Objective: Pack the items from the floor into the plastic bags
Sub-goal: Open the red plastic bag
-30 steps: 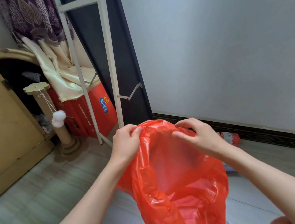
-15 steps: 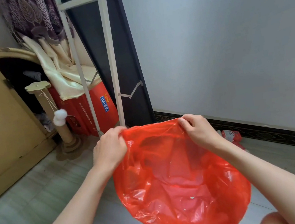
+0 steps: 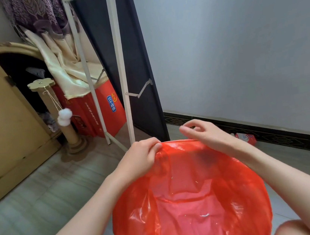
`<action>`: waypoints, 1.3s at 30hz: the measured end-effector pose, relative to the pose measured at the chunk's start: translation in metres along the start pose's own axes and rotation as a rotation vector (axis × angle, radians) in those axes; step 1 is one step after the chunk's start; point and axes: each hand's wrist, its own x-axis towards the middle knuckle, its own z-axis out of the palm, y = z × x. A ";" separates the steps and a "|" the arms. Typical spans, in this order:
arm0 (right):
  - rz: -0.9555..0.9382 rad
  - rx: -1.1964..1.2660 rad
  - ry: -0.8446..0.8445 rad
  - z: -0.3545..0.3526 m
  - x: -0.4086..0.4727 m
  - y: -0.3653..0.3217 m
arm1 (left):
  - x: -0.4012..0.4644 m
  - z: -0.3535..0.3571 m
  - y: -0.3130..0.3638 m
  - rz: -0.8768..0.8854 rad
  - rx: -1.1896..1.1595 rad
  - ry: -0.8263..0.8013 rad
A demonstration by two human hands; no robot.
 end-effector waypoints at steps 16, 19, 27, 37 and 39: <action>0.123 -0.455 -0.210 0.030 0.050 0.079 | 0.040 0.040 -0.060 0.132 0.670 -0.166; 0.317 -0.284 -0.316 0.048 0.069 0.115 | 0.056 0.074 -0.090 0.092 0.694 -0.264; 0.343 -0.508 -0.152 0.111 0.109 0.229 | 0.052 0.199 -0.147 0.226 0.647 -0.389; -0.891 -0.965 -0.215 0.119 0.114 0.256 | 0.036 0.248 -0.182 0.257 0.694 -0.756; -0.769 -1.194 -0.392 0.120 0.131 0.265 | 0.035 0.250 -0.185 0.316 0.726 -0.821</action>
